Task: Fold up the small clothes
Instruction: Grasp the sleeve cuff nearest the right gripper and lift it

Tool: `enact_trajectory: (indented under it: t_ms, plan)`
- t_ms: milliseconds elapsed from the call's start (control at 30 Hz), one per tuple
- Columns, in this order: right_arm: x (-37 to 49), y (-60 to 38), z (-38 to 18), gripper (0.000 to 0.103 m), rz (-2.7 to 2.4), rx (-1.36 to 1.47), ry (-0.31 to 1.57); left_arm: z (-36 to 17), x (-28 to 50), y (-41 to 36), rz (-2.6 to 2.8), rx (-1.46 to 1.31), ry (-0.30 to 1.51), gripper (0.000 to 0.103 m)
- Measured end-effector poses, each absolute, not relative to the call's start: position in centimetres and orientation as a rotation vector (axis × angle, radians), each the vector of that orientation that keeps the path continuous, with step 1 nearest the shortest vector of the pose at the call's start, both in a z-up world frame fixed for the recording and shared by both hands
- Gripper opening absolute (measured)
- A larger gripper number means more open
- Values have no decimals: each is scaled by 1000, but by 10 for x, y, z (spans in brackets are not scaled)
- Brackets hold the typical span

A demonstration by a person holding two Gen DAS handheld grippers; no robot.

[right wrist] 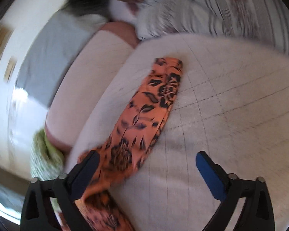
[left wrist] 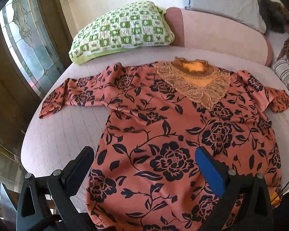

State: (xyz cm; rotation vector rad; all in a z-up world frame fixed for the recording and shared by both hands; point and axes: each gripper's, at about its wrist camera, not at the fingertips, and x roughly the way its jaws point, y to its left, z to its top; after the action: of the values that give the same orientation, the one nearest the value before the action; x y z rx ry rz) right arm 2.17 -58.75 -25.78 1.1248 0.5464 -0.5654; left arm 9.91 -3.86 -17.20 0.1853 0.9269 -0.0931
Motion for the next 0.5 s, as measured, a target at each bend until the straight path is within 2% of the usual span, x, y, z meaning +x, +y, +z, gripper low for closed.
enact_trajectory:
  t_ms: [67, 167, 300, 400, 500]
  plan:
    - [32, -601, -264, 92, -601, 1113, 553, -174, 101, -39, -86, 183, 938, 103]
    - [47, -618, -278, 81, -609, 1148, 560, -175, 103, -41, -83, 196, 940, 103]
    - [59, -633, -281, 78, -638, 1124, 531, -176, 106, -43, -79, 206, 944, 103]
    - [74, -641, -286, 70, -616, 1123, 533, -176, 108, -46, -75, 213, 947, 103]
    - [83, -647, -289, 68, -629, 1109, 523, -175, 109, -49, -77, 216, 947, 103]
